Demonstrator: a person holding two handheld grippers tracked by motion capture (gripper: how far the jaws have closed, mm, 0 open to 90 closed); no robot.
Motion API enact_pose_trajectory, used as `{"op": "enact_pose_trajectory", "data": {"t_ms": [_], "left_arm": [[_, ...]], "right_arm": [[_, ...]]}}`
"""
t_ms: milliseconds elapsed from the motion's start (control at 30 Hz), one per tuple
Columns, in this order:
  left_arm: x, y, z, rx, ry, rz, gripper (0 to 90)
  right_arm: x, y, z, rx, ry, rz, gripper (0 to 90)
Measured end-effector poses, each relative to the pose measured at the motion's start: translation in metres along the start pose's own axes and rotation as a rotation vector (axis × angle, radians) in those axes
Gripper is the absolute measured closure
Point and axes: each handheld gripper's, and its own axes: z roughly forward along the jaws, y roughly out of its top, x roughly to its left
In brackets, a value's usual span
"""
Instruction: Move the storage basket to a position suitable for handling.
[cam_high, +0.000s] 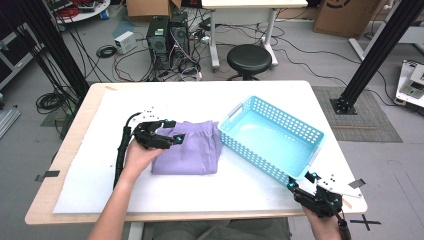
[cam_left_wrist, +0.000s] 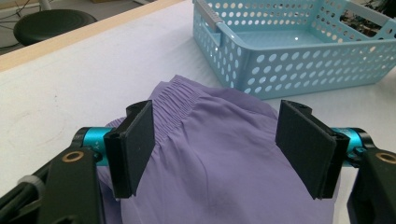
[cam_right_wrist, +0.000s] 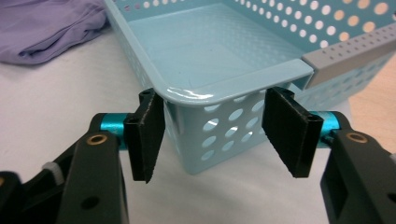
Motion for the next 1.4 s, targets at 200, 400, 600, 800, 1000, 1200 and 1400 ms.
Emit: {"op": "enact_pose_trajectory", "data": {"t_ms": [200,400,600,800,1000,1200,1400], "left_arm": [[-0.001,0.0,0.003,0.005,-0.007,0.001,28.5],[-0.007,0.002,0.012,-0.005,-0.044,0.001,28.5],[-0.016,0.006,0.038,0.006,-0.09,-0.001,28.4],[-0.021,0.01,0.07,0.026,-0.111,0.001,28.5],[-0.021,0.012,0.096,0.015,-0.094,-0.009,28.0],[-0.021,0.021,0.121,0.058,-0.087,-0.006,28.0],[-0.021,0.028,0.139,0.097,-0.104,0.003,31.7]], "right_arm": [[-0.009,0.008,0.009,-0.022,-0.055,0.062,44.6],[-0.016,0.009,0.016,-0.012,-0.06,0.08,43.2],[-0.02,0.011,0.017,-0.011,-0.051,0.075,39.5],[-0.022,0.012,0.019,0.001,-0.027,0.051,35.1],[-0.018,0.014,0.016,-0.019,0.0,0.032,31.1],[-0.016,0.014,0.021,0.01,0.0,0.017,29.1],[-0.023,0.019,0.03,0.031,0.02,0.032,28.5]]}}
